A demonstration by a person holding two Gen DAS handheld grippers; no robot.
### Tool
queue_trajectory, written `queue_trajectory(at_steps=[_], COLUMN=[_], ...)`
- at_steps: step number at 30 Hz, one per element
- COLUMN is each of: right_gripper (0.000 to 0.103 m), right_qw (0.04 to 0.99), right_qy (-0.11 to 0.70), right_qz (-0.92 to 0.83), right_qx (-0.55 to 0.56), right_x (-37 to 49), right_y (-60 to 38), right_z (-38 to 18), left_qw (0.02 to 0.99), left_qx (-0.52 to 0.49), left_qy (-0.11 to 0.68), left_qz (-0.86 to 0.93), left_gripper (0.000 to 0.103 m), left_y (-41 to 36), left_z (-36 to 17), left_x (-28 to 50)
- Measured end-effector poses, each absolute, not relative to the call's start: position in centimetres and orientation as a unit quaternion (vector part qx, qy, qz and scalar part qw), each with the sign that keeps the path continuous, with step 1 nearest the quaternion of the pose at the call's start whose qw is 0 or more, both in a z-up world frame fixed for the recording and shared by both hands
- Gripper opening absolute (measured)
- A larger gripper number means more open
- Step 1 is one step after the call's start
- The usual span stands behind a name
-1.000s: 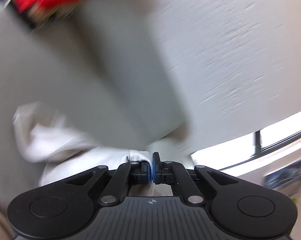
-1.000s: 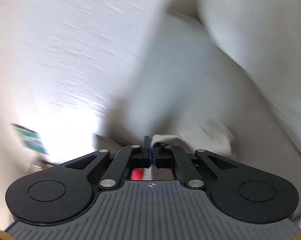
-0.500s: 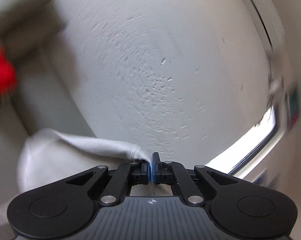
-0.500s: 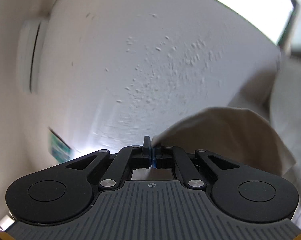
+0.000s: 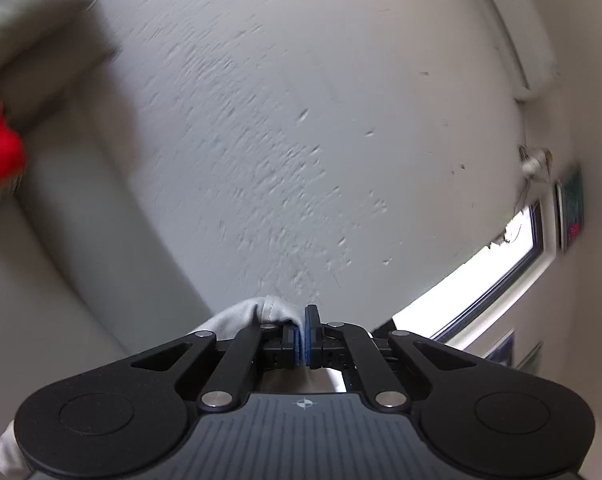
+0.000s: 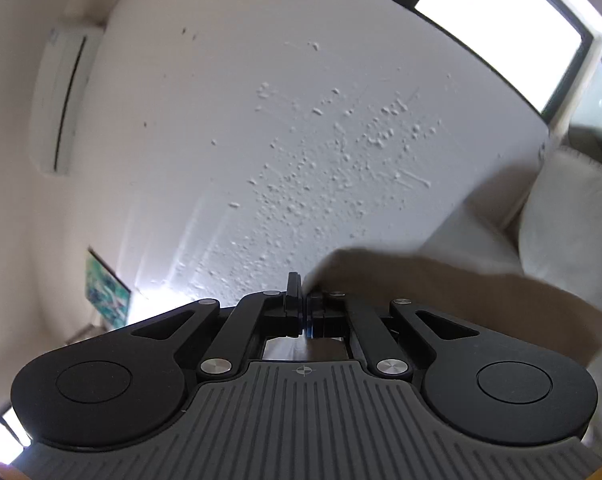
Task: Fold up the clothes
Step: 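Lift the shirt with both tools and shake it out in the air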
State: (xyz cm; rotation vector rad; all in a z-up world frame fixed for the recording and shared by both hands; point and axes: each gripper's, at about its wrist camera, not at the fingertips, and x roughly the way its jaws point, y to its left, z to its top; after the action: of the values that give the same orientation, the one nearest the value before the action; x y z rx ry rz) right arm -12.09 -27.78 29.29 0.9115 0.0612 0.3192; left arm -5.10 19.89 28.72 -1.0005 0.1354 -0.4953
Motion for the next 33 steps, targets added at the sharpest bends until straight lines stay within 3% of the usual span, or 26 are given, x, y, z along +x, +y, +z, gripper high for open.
queue_trajectory(at_steps=[8, 15, 19, 29, 33], right_gripper=[0.001, 0.001, 0.001, 0.002, 0.001], right_qw=[0.917, 0.910, 0.916, 0.880, 0.884], right_qy=[-0.099, -0.132, -0.096, 0.193, 0.154], right_qz=[0.194, 0.213, 0.193, 0.072, 0.088], right_qx=[0.333, 0.331, 0.339, 0.427, 0.433], right_x=[-22.1, -21.4, -18.1, 12.4, 18.3], right_y=[-26.3, -29.7, -29.5, -28.0, -28.8], right_z=[34.1, 33.3, 32.1, 20.2, 25.4], left_qw=[0.849, 0.849, 0.862, 0.842, 0.868], left_qx=[-0.436, -0.423, -0.424, -0.469, -0.445], left_qy=[-0.033, -0.055, -0.008, 0.239, 0.190], left_qz=[-0.297, -0.313, -0.276, -0.118, -0.116], left_gripper=[0.000, 0.001, 0.001, 0.000, 0.000], left_y=[20.3, 20.4, 19.8, 20.1, 20.1], left_z=[33.1, 32.1, 30.1, 19.8, 23.8], left_x=[-15.7, -19.1, -11.3, 11.7, 16.3])
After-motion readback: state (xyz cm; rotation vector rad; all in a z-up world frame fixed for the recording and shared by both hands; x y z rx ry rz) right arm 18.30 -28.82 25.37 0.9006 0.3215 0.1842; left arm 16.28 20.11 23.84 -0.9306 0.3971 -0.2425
